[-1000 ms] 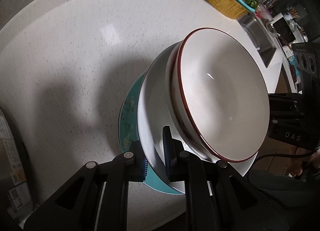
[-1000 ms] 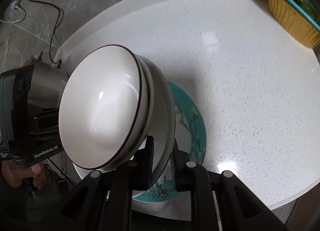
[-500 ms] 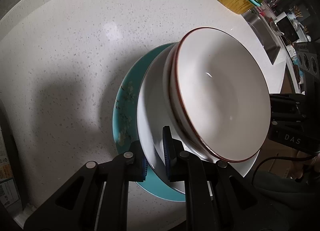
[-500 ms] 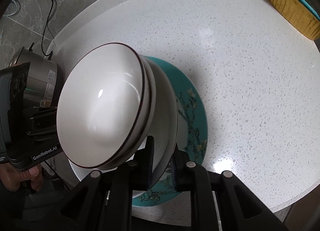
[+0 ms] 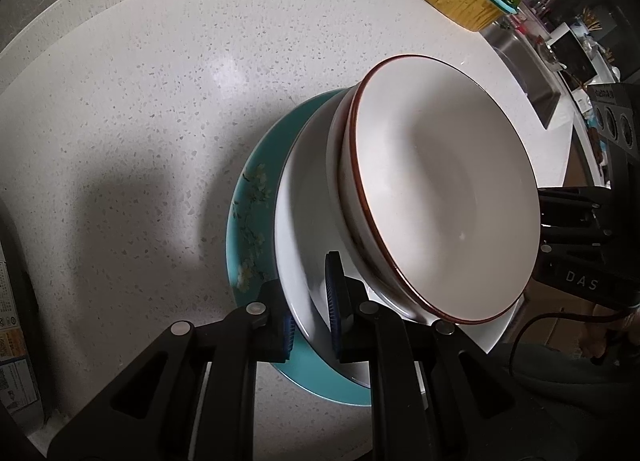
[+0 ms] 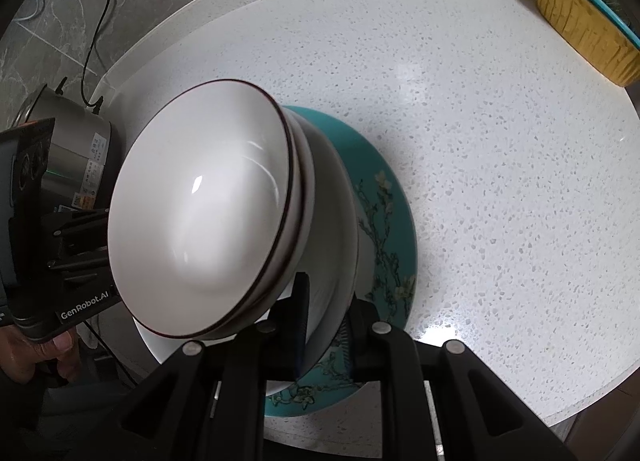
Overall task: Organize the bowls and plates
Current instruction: 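Lower the bowl stack onto the teal plates and open both grippers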
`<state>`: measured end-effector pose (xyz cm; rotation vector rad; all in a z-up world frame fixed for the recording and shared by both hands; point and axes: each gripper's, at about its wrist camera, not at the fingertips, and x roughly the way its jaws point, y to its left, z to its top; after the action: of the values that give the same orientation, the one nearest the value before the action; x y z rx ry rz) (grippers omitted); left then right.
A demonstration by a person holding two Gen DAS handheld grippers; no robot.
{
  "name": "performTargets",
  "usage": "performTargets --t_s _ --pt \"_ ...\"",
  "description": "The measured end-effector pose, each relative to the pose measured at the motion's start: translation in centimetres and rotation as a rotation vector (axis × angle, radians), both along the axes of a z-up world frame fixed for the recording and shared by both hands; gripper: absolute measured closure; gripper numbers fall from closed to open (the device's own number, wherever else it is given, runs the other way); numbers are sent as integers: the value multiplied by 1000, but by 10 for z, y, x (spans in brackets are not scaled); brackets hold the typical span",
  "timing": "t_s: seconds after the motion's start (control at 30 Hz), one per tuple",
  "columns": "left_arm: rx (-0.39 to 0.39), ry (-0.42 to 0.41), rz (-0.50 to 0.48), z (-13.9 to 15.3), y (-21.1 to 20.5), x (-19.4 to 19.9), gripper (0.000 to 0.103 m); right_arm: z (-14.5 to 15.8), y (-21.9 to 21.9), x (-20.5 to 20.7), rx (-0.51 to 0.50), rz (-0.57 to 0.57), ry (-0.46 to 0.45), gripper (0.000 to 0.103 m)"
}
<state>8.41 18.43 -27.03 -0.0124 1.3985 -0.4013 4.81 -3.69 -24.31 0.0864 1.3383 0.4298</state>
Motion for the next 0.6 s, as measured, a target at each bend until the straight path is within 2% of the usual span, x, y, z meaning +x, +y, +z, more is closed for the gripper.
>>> performTargets --t_s 0.23,0.33,0.43,0.6 --pt "-20 -29 19 -1 5 -8 88 -1 0 -6 5 -22 -19 83" --pt "-17 -49 25 -1 10 -15 74 0 -1 -9 3 -40 -33 76" --pt "-30 -79 22 1 14 -25 69 2 -4 -15 -17 -65 -49 65" --pt "-48 -99 22 13 20 -38 55 9 -11 -27 -19 -105 -64 56"
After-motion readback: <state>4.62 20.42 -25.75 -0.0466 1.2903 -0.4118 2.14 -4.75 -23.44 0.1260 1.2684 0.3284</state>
